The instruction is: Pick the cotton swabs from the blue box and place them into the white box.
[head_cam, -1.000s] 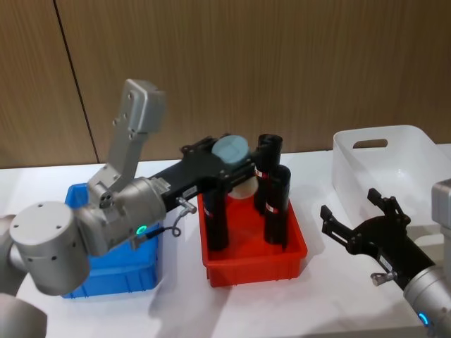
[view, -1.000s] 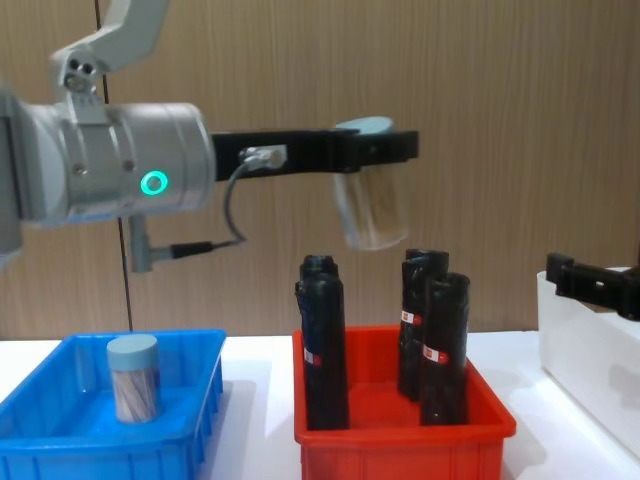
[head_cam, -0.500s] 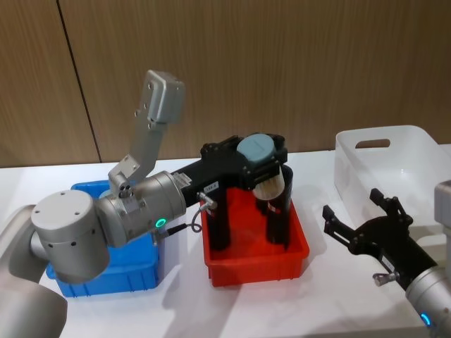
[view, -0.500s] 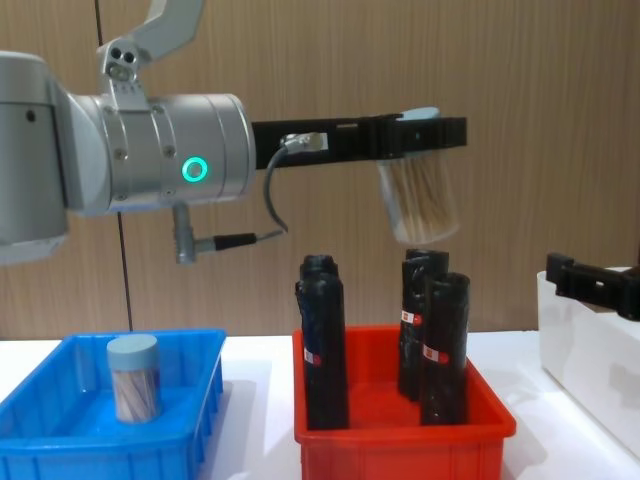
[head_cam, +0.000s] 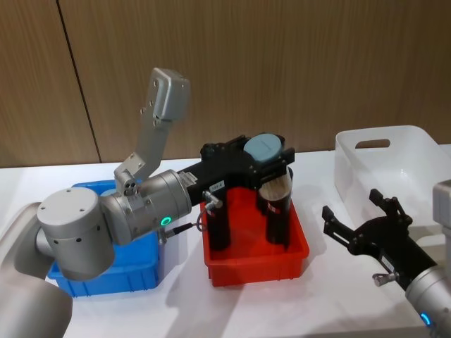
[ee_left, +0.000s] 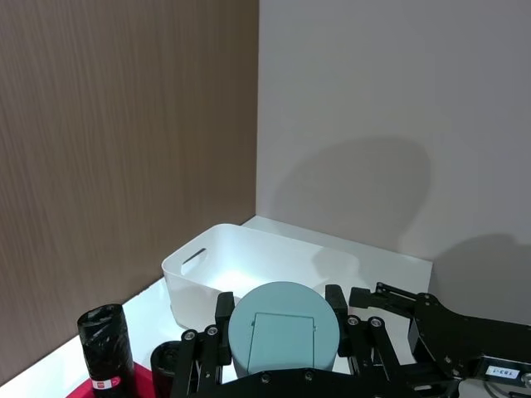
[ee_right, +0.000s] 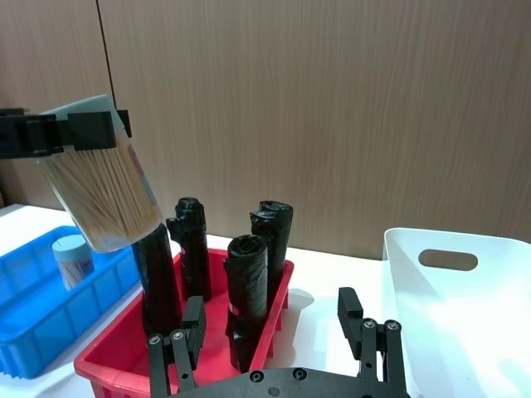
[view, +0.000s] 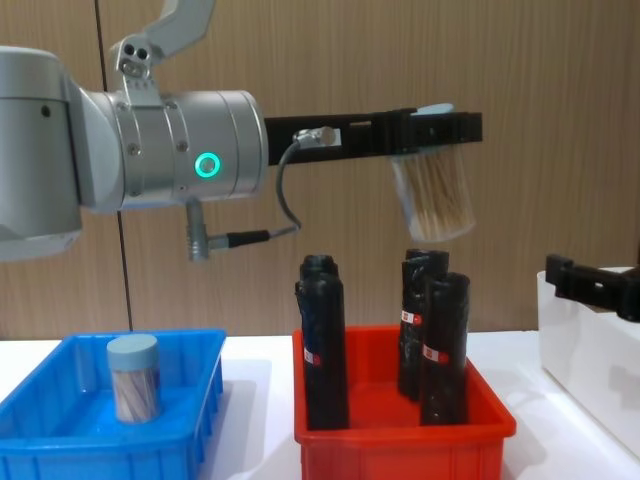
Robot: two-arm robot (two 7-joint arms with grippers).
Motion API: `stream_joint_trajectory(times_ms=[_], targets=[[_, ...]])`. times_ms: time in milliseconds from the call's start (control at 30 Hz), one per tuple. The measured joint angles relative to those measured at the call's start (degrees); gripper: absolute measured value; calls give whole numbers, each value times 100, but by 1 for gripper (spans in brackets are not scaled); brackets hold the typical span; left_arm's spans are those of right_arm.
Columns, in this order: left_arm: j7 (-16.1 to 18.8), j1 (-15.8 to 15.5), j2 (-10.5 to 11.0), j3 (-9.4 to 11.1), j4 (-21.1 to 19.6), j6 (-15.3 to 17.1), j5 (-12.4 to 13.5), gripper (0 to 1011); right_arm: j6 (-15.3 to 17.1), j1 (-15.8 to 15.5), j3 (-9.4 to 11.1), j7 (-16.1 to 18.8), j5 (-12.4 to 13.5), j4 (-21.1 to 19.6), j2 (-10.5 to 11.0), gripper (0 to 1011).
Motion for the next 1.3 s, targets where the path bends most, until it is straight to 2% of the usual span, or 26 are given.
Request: stream_joint_trajectory(times_ms=[333, 633, 967, 1300], targets=[[-23, -20, -17, 8, 21, 16, -18, 669, 334, 90, 17, 193, -157, -35, 50, 1002], [-32, -27, -23, 14, 29, 21, -25, 669, 698, 274, 27, 592, -240, -56, 70, 1002], [-39, -32, -29, 15, 35, 27, -29, 669, 1036, 555, -2, 961, -293, -64, -9, 1002], [-40, -34, -30, 15, 36, 27, -29, 669, 1217, 785, -68, 1247, -363, -30, -118, 1002]])
